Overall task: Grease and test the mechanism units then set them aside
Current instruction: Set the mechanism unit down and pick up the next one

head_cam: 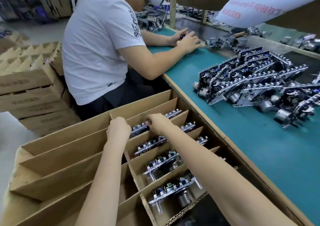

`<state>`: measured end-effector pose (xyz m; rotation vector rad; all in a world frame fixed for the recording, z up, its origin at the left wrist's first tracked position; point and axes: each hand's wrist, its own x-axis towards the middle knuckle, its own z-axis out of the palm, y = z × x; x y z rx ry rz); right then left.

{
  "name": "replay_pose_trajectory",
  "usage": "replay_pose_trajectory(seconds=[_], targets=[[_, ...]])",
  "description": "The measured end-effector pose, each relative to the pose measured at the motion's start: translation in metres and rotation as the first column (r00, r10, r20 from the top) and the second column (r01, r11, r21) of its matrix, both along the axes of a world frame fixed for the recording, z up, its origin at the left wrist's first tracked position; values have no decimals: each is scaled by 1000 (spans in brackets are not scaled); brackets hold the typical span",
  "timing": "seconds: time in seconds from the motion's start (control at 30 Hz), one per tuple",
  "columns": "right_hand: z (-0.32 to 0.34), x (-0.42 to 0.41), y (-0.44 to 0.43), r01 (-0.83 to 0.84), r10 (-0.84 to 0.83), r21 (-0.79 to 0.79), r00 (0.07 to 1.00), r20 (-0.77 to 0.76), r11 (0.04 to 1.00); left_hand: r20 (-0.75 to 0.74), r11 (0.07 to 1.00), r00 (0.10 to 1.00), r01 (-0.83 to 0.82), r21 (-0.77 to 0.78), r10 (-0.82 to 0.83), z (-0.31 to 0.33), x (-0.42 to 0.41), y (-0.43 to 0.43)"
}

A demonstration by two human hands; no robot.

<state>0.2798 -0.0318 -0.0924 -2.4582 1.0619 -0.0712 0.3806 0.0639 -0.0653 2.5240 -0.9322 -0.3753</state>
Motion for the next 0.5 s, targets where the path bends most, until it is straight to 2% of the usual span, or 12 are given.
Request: replay_pose_trajectory(seconds=[0.07, 0.17, 0.33, 0.43, 0.5], targets=[[2, -5, 3, -30, 30, 3, 999, 31, 1000, -8, 998, 999, 53, -34, -53, 0, -8, -2], [19, -22, 5, 16, -25, 40, 977, 211, 999, -19, 968, 983, 177, -179, -183, 8, -30, -9], [69, -86, 2, 248, -208, 2, 805, 556, 969, -15, 842, 931, 323, -433, -365, 35, -91, -36], [92, -142, 3, 366, -295, 33, 691, 660, 930, 9, 736, 866, 431, -523, -501, 50, -144, -57], [102, -180, 8, 406, -327, 41, 668, 668, 913, 19, 680, 810, 504, -533, -586, 57, -183, -71]])
